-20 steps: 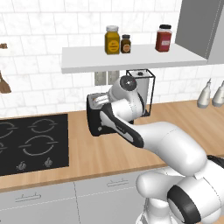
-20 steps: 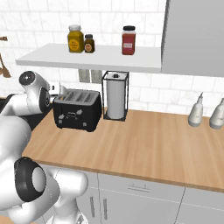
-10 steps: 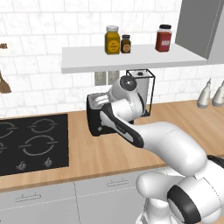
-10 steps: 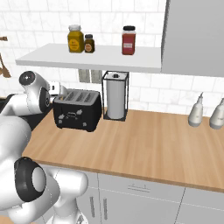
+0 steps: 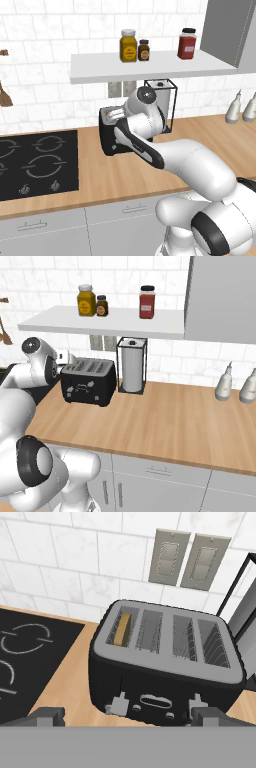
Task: Start the toaster. Once the lever pops up, take the bread to the plate on the dining counter.
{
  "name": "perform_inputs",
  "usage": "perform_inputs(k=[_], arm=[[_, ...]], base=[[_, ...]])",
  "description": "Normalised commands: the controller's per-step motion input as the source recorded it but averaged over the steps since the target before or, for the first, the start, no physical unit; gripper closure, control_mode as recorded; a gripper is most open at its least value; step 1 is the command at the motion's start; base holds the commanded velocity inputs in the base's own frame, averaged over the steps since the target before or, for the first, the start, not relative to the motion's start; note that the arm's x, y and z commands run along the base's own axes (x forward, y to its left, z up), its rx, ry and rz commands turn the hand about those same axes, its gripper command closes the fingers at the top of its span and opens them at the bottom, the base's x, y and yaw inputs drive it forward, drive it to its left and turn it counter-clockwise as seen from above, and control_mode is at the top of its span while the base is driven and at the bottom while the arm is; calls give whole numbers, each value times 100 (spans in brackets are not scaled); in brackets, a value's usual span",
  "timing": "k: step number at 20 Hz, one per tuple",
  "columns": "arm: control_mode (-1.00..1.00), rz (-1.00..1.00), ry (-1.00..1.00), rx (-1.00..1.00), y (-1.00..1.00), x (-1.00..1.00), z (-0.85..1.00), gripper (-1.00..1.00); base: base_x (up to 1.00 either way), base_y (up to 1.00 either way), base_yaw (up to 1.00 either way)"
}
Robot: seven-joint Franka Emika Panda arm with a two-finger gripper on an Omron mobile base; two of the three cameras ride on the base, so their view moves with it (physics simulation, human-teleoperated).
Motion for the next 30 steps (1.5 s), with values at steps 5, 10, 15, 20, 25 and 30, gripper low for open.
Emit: perform_inputs(k=[5,10,15,20,25,30], arm=[[-100,0,0,0,0,0,0,-100],[-100,0,0,0,0,0,0,-100],[-100,0,0,0,0,0,0,-100],[-100,0,0,0,0,0,0,-100],[-100,0,0,0,0,0,0,-100],[-100,0,0,0,0,0,0,-100]], base=[[0,0,0],[0,0,0],[0,0,0],[0,0,0],[0,0,0],[0,0,0]])
